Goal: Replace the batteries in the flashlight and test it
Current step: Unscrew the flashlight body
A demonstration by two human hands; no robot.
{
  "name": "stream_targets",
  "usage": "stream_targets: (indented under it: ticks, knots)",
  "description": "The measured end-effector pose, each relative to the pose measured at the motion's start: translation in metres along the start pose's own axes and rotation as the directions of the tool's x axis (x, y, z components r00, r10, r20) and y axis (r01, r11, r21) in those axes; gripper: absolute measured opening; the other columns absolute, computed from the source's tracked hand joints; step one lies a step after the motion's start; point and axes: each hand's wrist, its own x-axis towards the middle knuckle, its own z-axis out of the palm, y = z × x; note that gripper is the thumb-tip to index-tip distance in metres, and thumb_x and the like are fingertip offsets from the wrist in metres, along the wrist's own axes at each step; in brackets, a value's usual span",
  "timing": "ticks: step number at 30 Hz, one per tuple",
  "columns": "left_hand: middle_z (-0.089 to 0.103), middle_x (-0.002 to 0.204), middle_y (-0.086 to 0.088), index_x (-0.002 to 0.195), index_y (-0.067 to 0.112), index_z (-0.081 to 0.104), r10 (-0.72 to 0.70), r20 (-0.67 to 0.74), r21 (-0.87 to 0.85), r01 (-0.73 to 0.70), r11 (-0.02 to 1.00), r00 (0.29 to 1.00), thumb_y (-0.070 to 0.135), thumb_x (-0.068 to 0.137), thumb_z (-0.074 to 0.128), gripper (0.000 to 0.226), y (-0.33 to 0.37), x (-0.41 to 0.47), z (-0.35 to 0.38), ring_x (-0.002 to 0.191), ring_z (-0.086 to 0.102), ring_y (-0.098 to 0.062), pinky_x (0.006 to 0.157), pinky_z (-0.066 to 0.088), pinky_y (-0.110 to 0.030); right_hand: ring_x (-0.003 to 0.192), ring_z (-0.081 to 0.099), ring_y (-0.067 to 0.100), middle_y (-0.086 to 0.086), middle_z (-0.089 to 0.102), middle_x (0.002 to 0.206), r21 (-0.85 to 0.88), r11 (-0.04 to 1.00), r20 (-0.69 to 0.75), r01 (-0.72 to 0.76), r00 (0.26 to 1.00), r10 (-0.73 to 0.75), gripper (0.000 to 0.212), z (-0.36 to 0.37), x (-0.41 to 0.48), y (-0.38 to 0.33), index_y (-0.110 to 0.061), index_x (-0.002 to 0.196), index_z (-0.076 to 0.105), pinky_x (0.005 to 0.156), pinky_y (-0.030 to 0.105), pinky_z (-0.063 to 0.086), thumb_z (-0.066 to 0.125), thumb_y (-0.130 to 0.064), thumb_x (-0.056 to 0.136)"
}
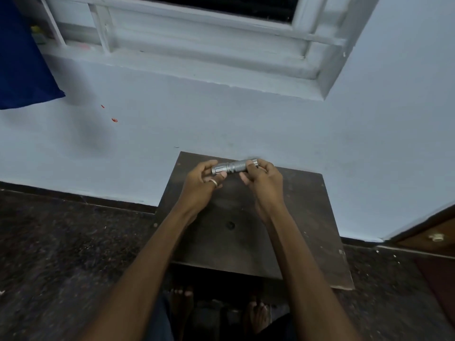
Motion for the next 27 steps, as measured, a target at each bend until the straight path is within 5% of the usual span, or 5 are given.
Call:
stream_targets:
  ticks: [4, 9, 16, 27]
  knots:
    - [0.071, 0.108, -0.002, 0.124, 0.011, 0.062, -0.067, -0.004, -0.173, 0.066, 0.983, 0.998, 0.013, 0.090, 0.070, 0.035, -0.014, -0.003, 0.018, 0.098, 0.069, -0.009, 0.081, 0.056, -0.024, 0.097, 0.070, 0.019, 0.017, 0.071, 0.105, 0.058, 0.998, -0.059, -0.012, 0.998, 0.016, 0.030, -0.024, -0.003, 0.016, 0.008, 0.115, 0.064, 0.085, 0.025, 0.060, 0.061, -0.017, 0.100]
    - [0.071, 0.101, -0.001, 0.121, 0.006, 0.063, -0.114, -0.033, -0.230, 0.104, 0.968, 0.993, 0.020, 0.091, 0.068, 0.033, -0.031, -0.001, 0.029, 0.091, 0.069, -0.005, 0.078, 0.056, -0.021, 0.070, 0.069, 0.015, 0.013, 0.072, 0.079, -0.094, 0.995, -0.116, 0.017, 0.993, -0.028, 0.041, -0.040, 0.000, 0.033, 0.004, 0.099, 0.070, 0.064, 0.023, 0.059, 0.064, -0.036, 0.097]
    - [0.068, 0.081, 0.001, 0.107, 0.008, 0.069, -0.142, -0.019, -0.172, 0.137, 0.975, 0.990, 0.028, 0.093, 0.066, 0.025, -0.032, 0.009, 0.027, 0.072, 0.063, -0.006, 0.071, 0.055, -0.018, 0.051, 0.054, 0.005, 0.002, 0.062, 0.062, -0.230, 0.972, -0.125, 0.049, 0.989, -0.080, 0.036, -0.040, 0.004, 0.036, -0.002, 0.084, 0.069, 0.049, 0.018, 0.046, 0.064, -0.035, 0.097]
    - [0.075, 0.087, -0.002, 0.102, 0.006, 0.073, -0.147, -0.065, -0.131, 0.138, 0.982, 0.987, 0.033, 0.091, 0.067, 0.030, -0.026, 0.010, 0.021, 0.074, 0.069, -0.006, 0.078, 0.058, -0.021, 0.051, 0.049, 0.001, -0.002, 0.060, 0.063, -0.282, 0.959, -0.038, 0.039, 0.998, -0.052, 0.032, -0.041, 0.007, 0.028, -0.009, 0.078, 0.068, 0.048, 0.014, 0.042, 0.065, -0.035, 0.097]
